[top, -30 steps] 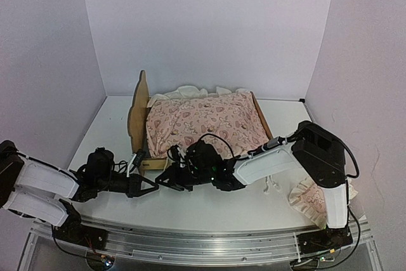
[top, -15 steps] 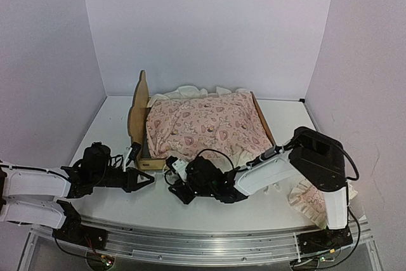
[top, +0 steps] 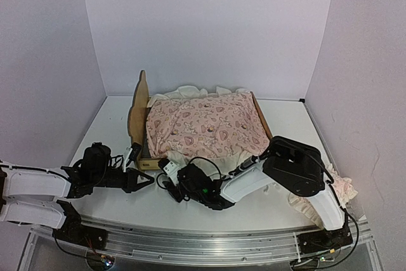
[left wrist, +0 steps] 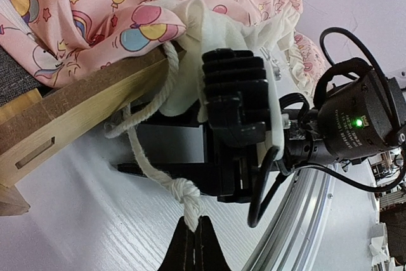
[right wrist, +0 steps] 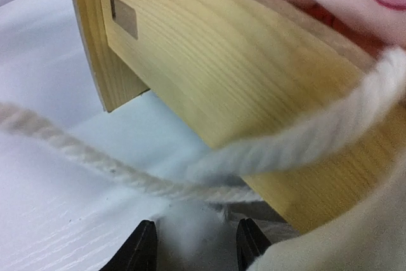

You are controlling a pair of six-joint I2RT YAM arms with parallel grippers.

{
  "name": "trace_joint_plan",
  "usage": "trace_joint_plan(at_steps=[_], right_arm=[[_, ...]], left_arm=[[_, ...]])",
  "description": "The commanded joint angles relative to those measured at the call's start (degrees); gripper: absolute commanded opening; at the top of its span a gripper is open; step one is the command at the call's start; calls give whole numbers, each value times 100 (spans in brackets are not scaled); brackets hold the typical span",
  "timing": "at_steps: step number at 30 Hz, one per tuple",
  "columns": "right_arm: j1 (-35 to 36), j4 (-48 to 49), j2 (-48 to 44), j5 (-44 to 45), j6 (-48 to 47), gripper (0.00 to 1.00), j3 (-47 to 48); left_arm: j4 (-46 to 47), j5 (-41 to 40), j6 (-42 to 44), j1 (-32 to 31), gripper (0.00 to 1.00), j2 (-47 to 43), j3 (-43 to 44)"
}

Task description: Set up the pet bed

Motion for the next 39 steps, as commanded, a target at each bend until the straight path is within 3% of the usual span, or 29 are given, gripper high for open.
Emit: trace_joint_plan(at_steps=[1, 5, 9, 12, 16, 22, 31, 39], right_arm=[[-15, 255, 299, 258, -260, 45, 359], [-16, 259, 510, 316, -102, 39, 526], [-15, 265, 437, 465, 105, 11, 374], [-3, 234, 74, 127, 326, 1, -37], [91, -150, -711, -571, 689, 0, -567], [113, -1481, -1705, -1811, 1656, 0, -686], [-64, -2127, -1978, -2938, 2797, 0, -605], [-300, -2346, -1785, -3498, 3593, 0, -337]], left_arm=[[137, 14, 130, 21, 0, -34, 148], [142, 18, 138, 17, 0, -58, 136], [44, -103, 114, 21, 0, -91, 153], [-46, -254, 124, 22, 0, -119, 142], [169, -287, 252, 16, 0, 177, 104], [162, -317, 713, 15, 0, 1200, 475], [135, -171, 899, -121, 0, 1509, 596], [-428, 281, 1217, -181, 39, 518, 608]])
